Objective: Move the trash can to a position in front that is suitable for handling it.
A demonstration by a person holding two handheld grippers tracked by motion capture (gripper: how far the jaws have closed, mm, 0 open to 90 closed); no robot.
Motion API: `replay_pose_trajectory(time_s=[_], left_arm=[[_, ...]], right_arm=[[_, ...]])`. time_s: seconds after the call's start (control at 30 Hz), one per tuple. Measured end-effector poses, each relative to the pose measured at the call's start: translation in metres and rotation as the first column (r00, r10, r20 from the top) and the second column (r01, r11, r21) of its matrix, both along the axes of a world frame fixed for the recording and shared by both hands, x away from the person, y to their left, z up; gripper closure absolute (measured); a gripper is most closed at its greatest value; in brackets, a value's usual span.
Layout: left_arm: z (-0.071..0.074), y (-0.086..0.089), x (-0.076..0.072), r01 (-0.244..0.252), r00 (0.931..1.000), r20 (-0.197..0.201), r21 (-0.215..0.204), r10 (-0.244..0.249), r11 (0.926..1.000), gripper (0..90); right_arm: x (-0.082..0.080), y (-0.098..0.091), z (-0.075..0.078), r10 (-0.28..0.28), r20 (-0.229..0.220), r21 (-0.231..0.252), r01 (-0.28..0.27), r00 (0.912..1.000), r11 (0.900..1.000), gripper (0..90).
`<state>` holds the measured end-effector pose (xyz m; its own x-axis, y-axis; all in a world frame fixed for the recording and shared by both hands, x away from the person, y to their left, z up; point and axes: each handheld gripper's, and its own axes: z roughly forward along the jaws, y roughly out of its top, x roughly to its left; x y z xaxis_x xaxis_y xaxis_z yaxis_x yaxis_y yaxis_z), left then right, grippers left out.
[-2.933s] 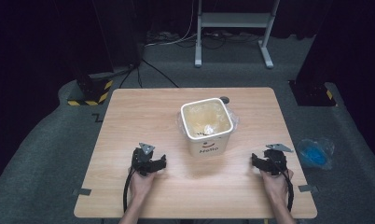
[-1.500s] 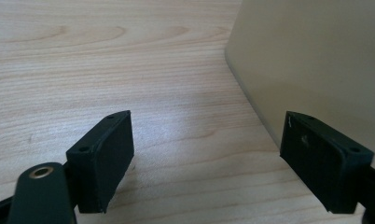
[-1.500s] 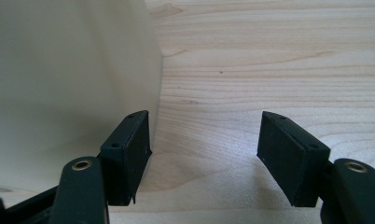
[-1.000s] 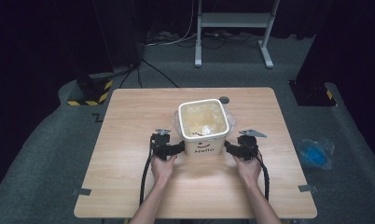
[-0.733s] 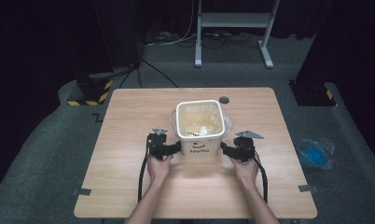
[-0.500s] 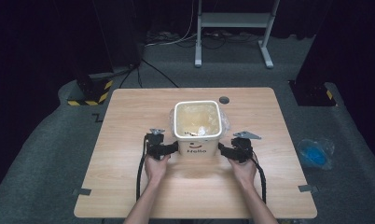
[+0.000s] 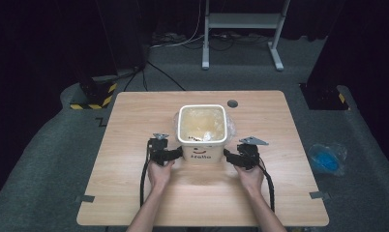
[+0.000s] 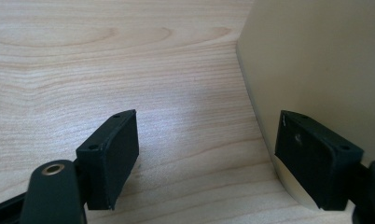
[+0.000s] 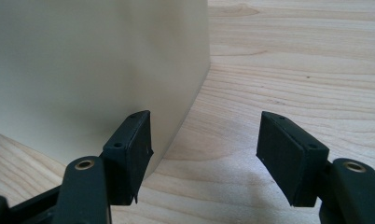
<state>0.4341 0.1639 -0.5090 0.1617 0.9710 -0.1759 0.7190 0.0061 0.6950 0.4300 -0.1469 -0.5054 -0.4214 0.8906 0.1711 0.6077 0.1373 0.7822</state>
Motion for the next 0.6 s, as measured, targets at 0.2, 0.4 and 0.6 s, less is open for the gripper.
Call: replay_pose_trajectory(time_s=[0.2, 0.4, 0.6], left_arm=[[0.0, 0.004, -0.002, -0.004, 0.9999, -0.012, 0.02, 0.004, 0.9998, 19.3], [-0.001, 0.011, -0.009, -0.015, 0.9999, 0.0, 0.025, 0.015, 0.9996, 19.5], [-0.004, 0.02, -0.015, -0.011, 0.9998, -0.013, 0.048, 0.012, 0.9988, 17.9]], right_arm=[[-0.001, 0.002, -0.002, 0.006, -0.012, -0.011, -0.006, 0.9999, 0.9999, 32.2], [-0.003, -0.003, -0.002, -0.002, -0.012, -0.04, 0.002, 0.9999, 0.9992, 30.9], [-0.007, -0.022, -0.006, -0.032, -0.022, -0.082, 0.03, 0.9992, 0.9961, 32.1]])
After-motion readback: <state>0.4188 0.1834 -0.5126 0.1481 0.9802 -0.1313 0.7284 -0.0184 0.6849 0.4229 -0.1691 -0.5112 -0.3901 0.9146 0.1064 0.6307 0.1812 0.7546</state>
